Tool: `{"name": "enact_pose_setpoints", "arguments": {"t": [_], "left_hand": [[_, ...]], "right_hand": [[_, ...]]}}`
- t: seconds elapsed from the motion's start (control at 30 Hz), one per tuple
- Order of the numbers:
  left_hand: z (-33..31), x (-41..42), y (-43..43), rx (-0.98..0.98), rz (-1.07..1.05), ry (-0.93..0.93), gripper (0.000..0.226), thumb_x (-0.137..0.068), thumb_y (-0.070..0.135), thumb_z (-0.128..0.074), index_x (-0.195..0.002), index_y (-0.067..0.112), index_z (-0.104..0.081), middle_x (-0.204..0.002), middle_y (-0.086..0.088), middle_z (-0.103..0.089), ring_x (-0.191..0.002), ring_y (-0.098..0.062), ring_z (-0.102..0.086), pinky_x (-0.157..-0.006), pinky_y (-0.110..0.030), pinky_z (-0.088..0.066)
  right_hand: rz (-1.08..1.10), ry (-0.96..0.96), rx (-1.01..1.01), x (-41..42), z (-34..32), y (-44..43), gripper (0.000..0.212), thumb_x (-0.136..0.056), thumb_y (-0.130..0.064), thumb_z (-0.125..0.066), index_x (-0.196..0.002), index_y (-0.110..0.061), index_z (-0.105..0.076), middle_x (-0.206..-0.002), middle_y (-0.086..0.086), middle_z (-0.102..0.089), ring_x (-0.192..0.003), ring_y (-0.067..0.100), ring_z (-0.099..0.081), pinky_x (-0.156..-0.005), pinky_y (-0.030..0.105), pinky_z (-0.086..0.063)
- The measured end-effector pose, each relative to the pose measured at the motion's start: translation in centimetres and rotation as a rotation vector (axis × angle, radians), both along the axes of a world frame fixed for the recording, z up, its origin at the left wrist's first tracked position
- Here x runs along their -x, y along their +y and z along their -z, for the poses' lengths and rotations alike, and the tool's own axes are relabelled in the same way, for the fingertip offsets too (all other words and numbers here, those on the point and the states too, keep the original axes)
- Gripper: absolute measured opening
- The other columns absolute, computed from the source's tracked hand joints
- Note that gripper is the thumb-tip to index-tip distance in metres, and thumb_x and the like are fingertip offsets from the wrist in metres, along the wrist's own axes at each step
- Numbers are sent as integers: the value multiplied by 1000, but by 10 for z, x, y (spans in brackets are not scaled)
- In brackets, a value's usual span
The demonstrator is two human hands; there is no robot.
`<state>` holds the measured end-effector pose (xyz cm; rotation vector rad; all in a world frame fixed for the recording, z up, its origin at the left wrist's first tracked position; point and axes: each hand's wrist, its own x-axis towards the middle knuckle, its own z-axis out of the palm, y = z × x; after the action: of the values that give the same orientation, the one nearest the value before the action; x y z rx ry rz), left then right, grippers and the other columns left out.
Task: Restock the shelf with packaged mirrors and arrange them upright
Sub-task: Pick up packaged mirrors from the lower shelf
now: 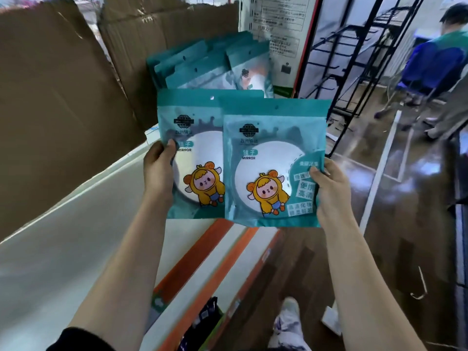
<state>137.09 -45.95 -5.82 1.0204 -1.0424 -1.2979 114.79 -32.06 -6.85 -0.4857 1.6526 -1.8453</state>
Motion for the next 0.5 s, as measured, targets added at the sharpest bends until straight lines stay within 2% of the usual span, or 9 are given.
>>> {"name": "enact_pose_setpoints", "arguments": {"t": [0.03,0.13,0.3,0.37,0.43,0.5], "left_hand": [[0,6,-5,3,-12,10,19,-95,14,-50,-79,20,-60,-75,9,-68,-80,-12,-64,-79,-25,-48],[-3,33,-25,35,-32,43,19,-96,13,-49,-82,19,-61,-68,16,-70,-67,0,-66,-64,-15,-48],[1,71,-54,83,-88,61,20,-97,9,-47,-81,17,-58,-62,17,-68,-60,3,-63,-56,-12,-47],[5,82,-73,109,-138,31,20,-96,13,-51,-80,21,-60,-68,14,-70,-68,-3,-64,-63,-17,-49],[11,95,-92,157,-181,-13,17,-92,21,-55,-77,23,-64,-77,10,-69,-80,-14,-62,-77,-29,-49],[17,112,-105,166,-260,-42,23,-92,20,-55,-70,25,-62,-73,14,-66,-79,-14,-57,-78,-31,-45]], "right_hand": [[-11,-12,3,6,2,-7,18,-93,-4,-50,-92,-20,-59,-83,-1,-68,-64,9,-65,-61,26,-52],[-23,-32,51,35,3,-32,17,-94,-3,-49,-95,-17,-59,-84,0,-68,-68,12,-65,-62,27,-54],[-127,-31,81,84,7,-85,20,-93,0,-48,-92,-16,-59,-82,1,-68,-66,12,-66,-61,27,-55],[-192,-22,79,107,6,-114,21,-94,0,-47,-91,-17,-59,-82,2,-67,-67,13,-65,-64,30,-55],[-260,11,97,134,2,-148,21,-94,2,-46,-91,-16,-58,-82,3,-65,-65,11,-64,-60,27,-55],[-341,40,120,159,-3,-180,23,-93,3,-46,-90,-16,-57,-80,2,-64,-60,7,-64,-55,23,-54]]}}
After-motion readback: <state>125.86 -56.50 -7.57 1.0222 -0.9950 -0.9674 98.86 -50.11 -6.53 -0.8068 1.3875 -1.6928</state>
